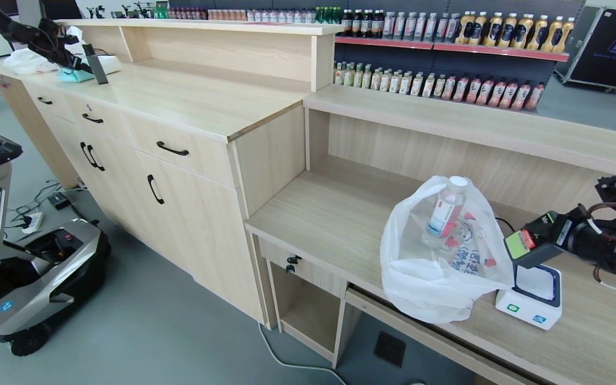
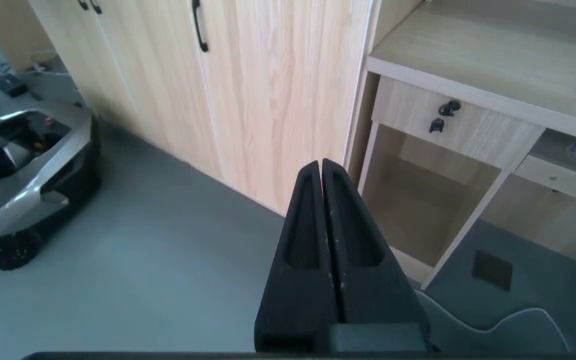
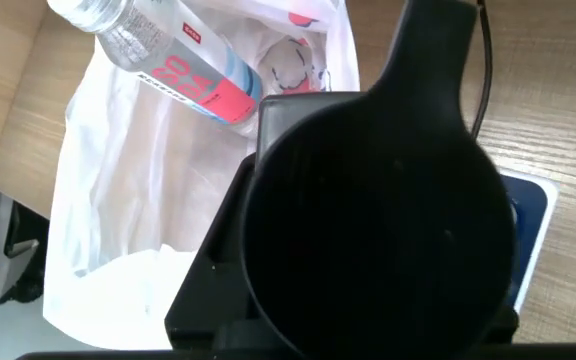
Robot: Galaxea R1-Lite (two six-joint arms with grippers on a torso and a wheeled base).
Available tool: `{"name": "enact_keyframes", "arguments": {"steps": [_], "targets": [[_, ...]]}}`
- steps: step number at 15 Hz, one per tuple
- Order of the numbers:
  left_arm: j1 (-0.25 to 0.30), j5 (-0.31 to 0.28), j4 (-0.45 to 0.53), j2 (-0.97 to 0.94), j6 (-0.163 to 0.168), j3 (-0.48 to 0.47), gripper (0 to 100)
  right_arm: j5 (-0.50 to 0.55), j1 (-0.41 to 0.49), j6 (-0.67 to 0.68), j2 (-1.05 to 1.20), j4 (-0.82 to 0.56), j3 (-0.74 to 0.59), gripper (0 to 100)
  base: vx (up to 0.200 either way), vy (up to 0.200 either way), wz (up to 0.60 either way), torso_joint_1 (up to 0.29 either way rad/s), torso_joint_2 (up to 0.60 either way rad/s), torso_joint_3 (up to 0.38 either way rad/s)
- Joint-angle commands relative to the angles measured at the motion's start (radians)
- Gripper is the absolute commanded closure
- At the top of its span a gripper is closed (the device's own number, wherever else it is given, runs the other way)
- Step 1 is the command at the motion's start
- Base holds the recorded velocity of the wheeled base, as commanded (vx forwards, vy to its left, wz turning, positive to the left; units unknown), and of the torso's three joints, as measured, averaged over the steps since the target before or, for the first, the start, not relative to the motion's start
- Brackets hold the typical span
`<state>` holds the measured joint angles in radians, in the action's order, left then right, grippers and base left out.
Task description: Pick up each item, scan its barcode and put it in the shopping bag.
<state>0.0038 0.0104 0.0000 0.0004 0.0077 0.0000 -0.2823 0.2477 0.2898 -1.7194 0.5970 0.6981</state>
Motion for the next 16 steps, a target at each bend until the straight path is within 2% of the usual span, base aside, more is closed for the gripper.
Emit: {"name": "enact_keyframes", "arguments": {"steps": [1,6,9,16], "targets": [[0.001,0.0,0.0,0.0,0.0,0.0,100,0.023,-0.002,0.0,0.041,0.0,-0.022,100,0.0,0.0,0.0,0.0,0.0,0.0],[0.001,0.0,0.0,0.0,0.0,0.0,100,0.048,0.004,0.003,0.029,-0.002,-0.028,100,0.0,0.0,0.0,0.0,0.0,0.0],[0.001,0.0,0.0,0.0,0.0,0.0,100,0.109,0.005,0.009,0.009,-0.003,-0.031,100,0.0,0.0,0.0,0.0,0.0,0.0],[0.001,0.0,0.0,0.0,0.0,0.0,100,0.112,0.007,0.037,-0.005,-0.006,-0.031,100,0.0,0.0,0.0,0.0,0.0,0.0]]}}
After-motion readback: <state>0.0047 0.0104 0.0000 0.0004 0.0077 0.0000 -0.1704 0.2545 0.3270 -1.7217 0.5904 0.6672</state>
